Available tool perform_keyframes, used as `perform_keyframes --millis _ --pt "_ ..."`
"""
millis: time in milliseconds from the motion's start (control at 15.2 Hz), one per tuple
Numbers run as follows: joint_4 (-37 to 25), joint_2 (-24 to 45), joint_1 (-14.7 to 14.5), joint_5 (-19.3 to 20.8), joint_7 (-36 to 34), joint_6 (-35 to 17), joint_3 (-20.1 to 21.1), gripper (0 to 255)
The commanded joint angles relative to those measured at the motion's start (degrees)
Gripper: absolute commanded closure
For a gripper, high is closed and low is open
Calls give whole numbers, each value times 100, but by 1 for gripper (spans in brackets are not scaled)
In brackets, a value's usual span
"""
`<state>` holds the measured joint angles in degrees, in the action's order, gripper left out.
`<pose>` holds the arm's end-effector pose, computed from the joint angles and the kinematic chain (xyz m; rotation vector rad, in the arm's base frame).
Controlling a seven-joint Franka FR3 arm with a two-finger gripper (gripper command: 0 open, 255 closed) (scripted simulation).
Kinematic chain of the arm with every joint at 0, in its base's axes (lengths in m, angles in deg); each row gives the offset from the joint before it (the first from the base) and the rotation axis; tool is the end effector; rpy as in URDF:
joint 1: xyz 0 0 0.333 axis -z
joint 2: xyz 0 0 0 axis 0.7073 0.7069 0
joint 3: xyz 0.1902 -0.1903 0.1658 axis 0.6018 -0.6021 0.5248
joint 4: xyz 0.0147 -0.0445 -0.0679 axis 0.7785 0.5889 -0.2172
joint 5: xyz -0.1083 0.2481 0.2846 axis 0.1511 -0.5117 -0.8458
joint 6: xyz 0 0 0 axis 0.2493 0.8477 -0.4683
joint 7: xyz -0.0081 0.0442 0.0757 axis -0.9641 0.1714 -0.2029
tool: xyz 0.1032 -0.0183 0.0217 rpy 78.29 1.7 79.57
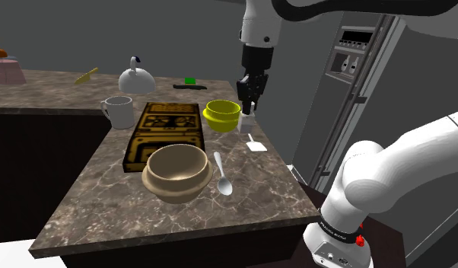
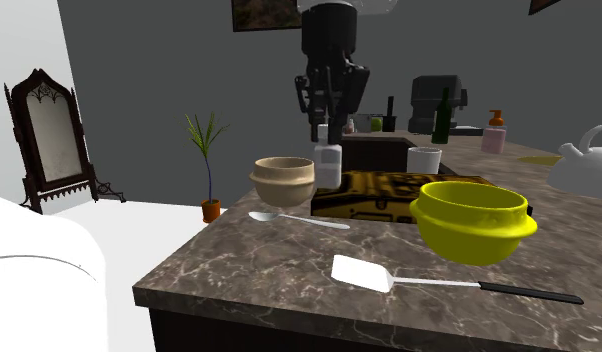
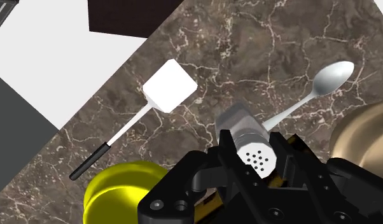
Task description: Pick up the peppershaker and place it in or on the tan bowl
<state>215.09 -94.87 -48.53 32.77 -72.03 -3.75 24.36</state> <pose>0.3384 0.1028 0.5984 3.1178 0.0608 -0.0297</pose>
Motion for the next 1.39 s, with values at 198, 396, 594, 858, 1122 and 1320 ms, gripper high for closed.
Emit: perform_keyframes --millis 198,396,594,858,1122,1320 --pt "-480 108 12 18 -21 374 -7 255" --pt "-771 182 21 32 -27 591 -17 255" --pt "-1071 265 31 46 -33 808 -24 255" --pt "-1477 527 -13 -41 -313 939 200 255" --pt "-2058 1028 -94 -167 -881 988 659 255" --pt "-2571 1470 -150 -192 -1326 1039 1011 255"
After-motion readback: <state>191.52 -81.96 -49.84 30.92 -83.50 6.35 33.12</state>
